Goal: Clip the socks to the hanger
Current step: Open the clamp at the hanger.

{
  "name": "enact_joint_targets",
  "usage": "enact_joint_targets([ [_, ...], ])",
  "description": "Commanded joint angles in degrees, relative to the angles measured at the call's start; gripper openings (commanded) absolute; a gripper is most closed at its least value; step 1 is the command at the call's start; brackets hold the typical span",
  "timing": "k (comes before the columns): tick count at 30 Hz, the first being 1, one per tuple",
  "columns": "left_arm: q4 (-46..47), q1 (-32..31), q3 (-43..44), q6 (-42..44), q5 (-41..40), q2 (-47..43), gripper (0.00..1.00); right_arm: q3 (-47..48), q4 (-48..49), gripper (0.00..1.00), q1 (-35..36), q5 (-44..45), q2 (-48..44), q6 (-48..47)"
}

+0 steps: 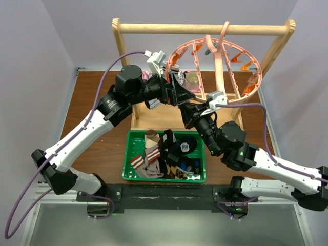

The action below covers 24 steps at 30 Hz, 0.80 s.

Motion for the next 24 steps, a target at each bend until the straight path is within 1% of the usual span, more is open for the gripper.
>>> enact_joint_targets([
  [1, 3.77, -0.59, 3.31, -0.63, -0.25, 2.1, 1.0, 2.19, -1.62, 0.14, 0.83, -5.96, 2.49, 1.61],
  [3, 3.76, -0.59, 4.28, -0.1, -0.53, 3.59, 0.98, 3.78, -1.79, 0.18, 0.74, -6.58, 3.45, 0.82],
  [4, 3.85, -0.59, 4.72, 0.6, -0.79, 4.03, 0.82, 4.39, -2.05, 0.19, 0.74, -7.45, 4.33, 0.64],
  [5, 3.85, -0.59, 5.86, 0.95, -1.23, 4.91, 0.74, 5.18, -2.14, 0.2, 0.74, -7.72, 4.51, 0.55],
  [6, 3.24, -0.59, 6.48, 1.13, -1.75, 5.26, 0.68, 5.36, -2.23, 0.22, 0.83, -7.98, 4.69, 0.46],
  [7, 2.88, -0.59, 7.0, 1.48, -2.8, 5.44, 0.61, 5.54, -2.32, 0.27, 0.74, -7.99, 4.69, 0.29],
  [9, 2.35, -0.59, 7.8, 1.75, -3.86, 5.71, 0.61, 5.8, -2.84, 0.34, 0.74, -7.64, 4.51, 0.46],
  [10, 2.18, -0.59, 7.8, 1.83, -4.13, 5.53, 0.62, 5.54, -3.46, 0.35, 0.74, -7.29, 4.17, 0.55],
  [14, 0.25, -0.59, 7.54, 2.36, -6.24, 4.65, 0.61, 3.96, -5.22, 0.49, 0.83, -4.48, 1.09, 1.34],
  [18, -0.28, -0.42, 7.54, 2.1, -7.12, 4.13, 0.6, 2.29, -10.3, 0.52, 0.74, -1.14, -4.08, 2.4],
  [21, -0.64, -0.42, 7.36, 1.84, -7.21, 3.77, 0.6, -0.08, -11.99, 0.53, 0.83, 2.02, -8.12, 2.31],
  [22, -0.72, -0.42, 7.36, 1.75, -7.12, 3.6, 0.59, -1.22, -14.77, 0.54, 0.74, 2.64, -9.01, 2.57],
  [24, -0.72, -0.42, 7.1, 1.48, -6.77, 3.42, 0.59, -2.45, -16.11, 0.54, 0.74, 3.35, -10.33, 3.36],
])
